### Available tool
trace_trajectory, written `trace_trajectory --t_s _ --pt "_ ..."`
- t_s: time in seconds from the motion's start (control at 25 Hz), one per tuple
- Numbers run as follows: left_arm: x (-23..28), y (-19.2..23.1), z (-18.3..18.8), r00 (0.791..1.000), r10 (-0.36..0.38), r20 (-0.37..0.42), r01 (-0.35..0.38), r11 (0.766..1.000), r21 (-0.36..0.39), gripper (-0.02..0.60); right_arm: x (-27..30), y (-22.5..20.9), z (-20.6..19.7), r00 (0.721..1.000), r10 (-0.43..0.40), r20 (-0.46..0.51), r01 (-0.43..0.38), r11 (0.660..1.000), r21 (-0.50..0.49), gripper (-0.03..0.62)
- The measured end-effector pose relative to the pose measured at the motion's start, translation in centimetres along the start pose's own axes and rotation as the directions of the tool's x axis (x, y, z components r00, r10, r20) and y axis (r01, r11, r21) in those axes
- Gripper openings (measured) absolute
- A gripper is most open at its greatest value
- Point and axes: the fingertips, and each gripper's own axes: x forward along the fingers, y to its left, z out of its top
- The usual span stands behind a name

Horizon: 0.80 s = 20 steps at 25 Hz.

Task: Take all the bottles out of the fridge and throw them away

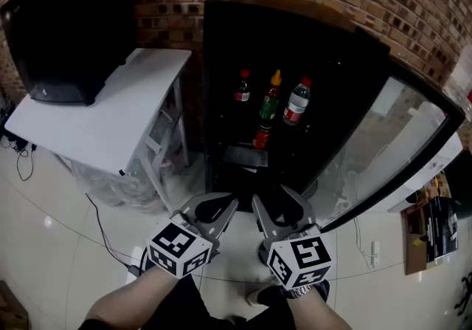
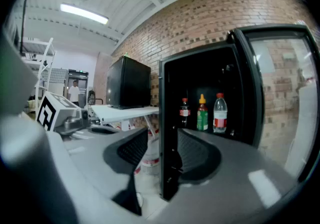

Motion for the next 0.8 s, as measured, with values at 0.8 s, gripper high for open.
trace_trajectory --t_s 0.8 --pt "5.7 10.2 3.2 1.0 0.004 0.01 -0.005 0.999 0.041 0.003 19.9 -6.9 4.8 0.997 -0.078 -0.018 0.076 0.994 -0.08 0.276"
